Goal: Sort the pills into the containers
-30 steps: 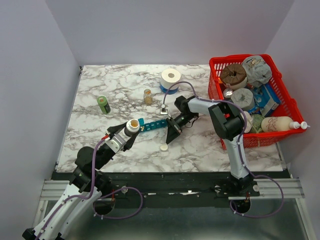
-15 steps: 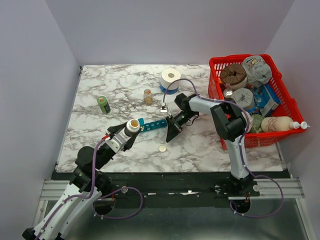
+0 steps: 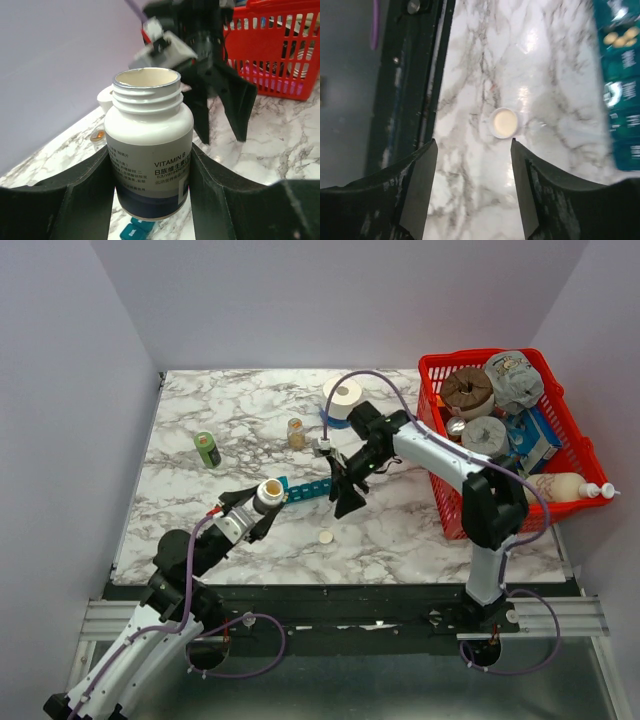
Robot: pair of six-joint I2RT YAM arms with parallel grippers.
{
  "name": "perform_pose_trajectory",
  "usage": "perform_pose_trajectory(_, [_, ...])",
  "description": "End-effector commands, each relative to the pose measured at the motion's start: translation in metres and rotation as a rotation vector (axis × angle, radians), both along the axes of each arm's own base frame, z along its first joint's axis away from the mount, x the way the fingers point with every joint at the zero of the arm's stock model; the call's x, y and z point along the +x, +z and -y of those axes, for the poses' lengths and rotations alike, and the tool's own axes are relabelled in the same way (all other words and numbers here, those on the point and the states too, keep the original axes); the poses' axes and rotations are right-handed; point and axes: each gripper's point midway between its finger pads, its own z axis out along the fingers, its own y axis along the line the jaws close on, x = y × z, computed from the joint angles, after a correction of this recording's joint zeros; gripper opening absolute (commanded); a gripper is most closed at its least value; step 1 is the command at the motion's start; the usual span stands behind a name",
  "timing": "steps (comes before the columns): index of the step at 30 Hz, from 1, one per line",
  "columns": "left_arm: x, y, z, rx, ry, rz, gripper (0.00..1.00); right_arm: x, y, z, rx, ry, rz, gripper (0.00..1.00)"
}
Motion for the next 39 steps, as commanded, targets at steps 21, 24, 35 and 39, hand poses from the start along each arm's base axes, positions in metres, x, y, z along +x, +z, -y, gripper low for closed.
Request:
perform_pose_trajectory(21, [-0.015,-0.019,0.060,-0.014,-0.341,-0.195,0.00,-0.026,0.169,-0.058,0.428,0.227,0.622,0.99])
perform_pose_trajectory(24, [-0.015,-0.019,0.060,-0.014,-0.340,-0.197,0.00,-0.037,0.163,-0.063,0.415,0.250,0.589,0.97])
perform_pose_trajectory(35, [-0.013,-0.019,0.060,-0.012,-0.332,-0.201,0.00,-0.050,0.150,-0.073,0.384,0.264,0.520,0.88])
perform_pose_trajectory(39, [-0.013,-0.018,0.059,-0.016,-0.333,-0.198,0.00,-0.050,0.145,-0.075,0.365,0.258,0.500,0.81])
